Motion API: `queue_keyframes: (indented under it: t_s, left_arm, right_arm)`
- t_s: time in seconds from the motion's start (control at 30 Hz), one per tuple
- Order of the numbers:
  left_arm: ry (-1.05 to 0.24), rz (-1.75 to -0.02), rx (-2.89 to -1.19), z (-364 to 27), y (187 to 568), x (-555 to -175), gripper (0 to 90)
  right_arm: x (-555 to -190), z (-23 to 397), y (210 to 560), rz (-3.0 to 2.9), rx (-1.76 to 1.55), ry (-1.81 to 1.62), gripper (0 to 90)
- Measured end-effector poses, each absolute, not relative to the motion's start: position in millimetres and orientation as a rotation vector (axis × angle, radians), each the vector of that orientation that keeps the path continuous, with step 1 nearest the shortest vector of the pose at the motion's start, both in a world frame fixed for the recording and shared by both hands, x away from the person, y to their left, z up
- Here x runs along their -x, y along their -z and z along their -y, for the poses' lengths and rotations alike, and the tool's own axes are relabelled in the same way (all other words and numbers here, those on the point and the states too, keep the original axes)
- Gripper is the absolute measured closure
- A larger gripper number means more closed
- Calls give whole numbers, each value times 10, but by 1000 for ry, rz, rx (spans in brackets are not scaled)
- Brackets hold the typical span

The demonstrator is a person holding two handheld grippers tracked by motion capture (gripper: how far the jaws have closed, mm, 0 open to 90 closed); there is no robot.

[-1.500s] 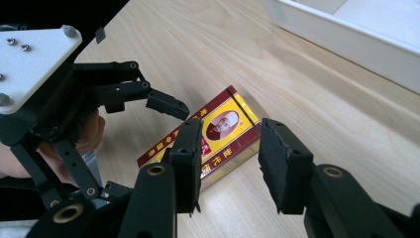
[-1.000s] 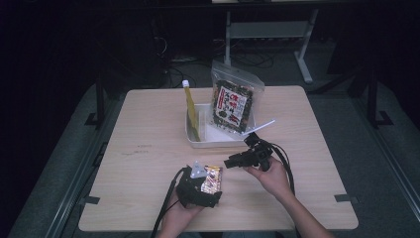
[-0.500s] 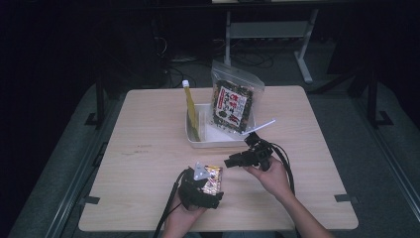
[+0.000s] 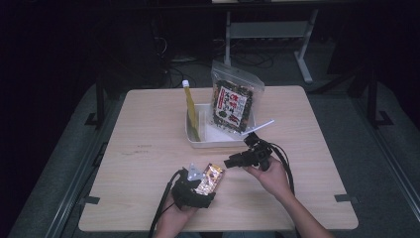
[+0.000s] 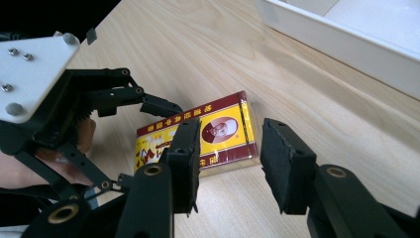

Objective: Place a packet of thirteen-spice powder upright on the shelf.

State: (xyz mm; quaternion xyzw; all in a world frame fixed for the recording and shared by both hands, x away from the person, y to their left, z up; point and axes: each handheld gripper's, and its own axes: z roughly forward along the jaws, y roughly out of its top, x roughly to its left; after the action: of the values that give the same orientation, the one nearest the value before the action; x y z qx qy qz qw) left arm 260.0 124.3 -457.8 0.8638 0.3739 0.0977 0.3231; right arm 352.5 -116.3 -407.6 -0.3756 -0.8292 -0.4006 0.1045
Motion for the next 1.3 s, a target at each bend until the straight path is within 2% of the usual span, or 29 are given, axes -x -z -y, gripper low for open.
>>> queue_keyframes:
  t_s: [0.2, 0.23, 0.37, 0.63, 0.87, 1.3]
  left_arm:
    - [-231, -975, -2289, -1272, 4603, -2617, 267]
    - [-232, -967, -2288, -1276, 4600, -2615, 299]
    - [-244, -941, -2313, -1274, 4584, -2610, 315]
    - [-268, -919, -2307, -1294, 4564, -2591, 326]
    - [-300, -895, -2255, -1337, 4452, -2567, 326]
    - [-329, -852, -2170, -1397, 4291, -2500, 326]
  right_arm:
    - [-3544, 1140, 4108, 2450, 1106, 1157, 544]
    - [-3551, 1125, 4123, 2442, 1111, 1145, 526]
    - [-3567, 1103, 4145, 2427, 1121, 1120, 498]
    - [-3592, 1084, 4169, 2410, 1129, 1091, 465]
    - [-3639, 1068, 4173, 2374, 1131, 1072, 402]
    - [-3764, 975, 4144, 2352, 1088, 1020, 390]
